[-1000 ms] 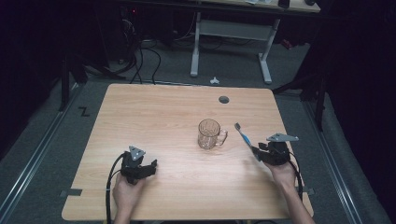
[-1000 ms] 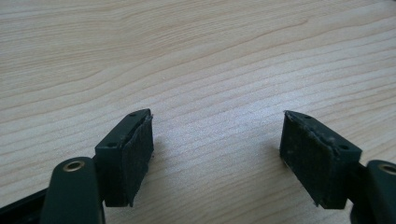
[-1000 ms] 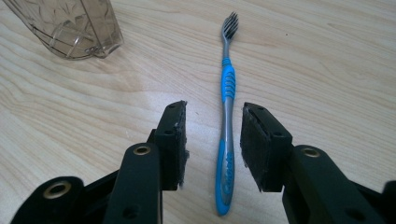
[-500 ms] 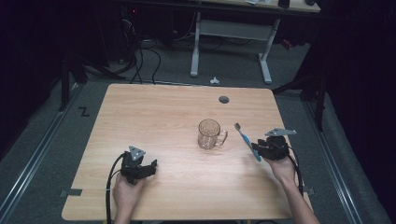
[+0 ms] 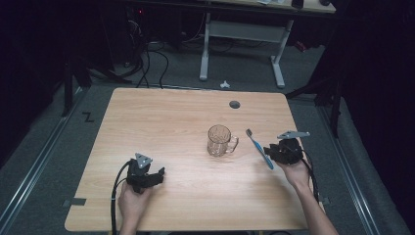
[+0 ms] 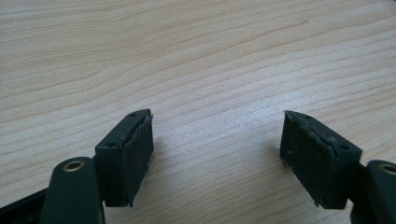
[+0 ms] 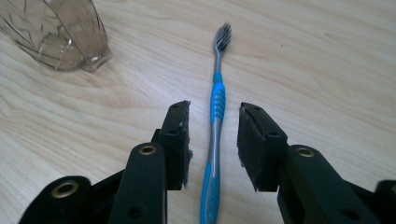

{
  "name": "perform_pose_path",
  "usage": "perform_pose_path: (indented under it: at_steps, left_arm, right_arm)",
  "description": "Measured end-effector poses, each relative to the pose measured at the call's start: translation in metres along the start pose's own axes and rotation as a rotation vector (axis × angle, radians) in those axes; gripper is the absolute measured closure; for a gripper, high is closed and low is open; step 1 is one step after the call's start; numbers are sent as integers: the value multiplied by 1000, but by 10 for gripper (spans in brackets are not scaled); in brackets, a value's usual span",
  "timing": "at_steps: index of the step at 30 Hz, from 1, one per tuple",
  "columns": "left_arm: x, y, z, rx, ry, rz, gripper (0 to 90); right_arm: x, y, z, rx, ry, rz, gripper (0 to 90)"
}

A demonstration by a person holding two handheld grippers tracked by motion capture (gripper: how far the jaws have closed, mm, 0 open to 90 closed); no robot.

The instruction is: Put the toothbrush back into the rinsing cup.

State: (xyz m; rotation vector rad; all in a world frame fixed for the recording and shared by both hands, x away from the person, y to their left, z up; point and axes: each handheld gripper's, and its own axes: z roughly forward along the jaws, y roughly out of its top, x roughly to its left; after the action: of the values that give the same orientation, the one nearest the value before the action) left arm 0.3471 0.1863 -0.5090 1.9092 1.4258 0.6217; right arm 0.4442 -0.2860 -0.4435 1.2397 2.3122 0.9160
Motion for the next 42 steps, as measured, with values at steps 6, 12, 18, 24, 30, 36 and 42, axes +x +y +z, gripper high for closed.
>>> perform_pose_path:
  at_steps: [6, 12, 18, 24, 30, 36, 42]
  left_arm:
    - [0, 0, 0, 0, 0, -1, 263]
    - [0, 0, 0, 0, -1, 0, 263]
    - [0, 0, 0, 0, -1, -1, 263]
    - [0, 0, 0, 0, -2, -1, 262]
    - [0, 0, 0, -1, -3, -2, 259]
    - [0, 0, 0, -1, -2, -1, 260]
    - [0, 0, 0, -1, -4, 0, 259]
  right_arm:
    - [-1, 12, 4, 25, 3, -14, 647]
    - [-1, 22, 6, 40, 1, -34, 654]
    - [-5, 32, 14, 91, 14, -40, 674]
    - [-7, 43, 24, 161, 15, -59, 678]
    - [-6, 51, 30, 209, 13, -67, 679]
    - [-6, 62, 41, 252, 16, -60, 679]
    - [-2, 72, 51, 332, 14, -91, 679]
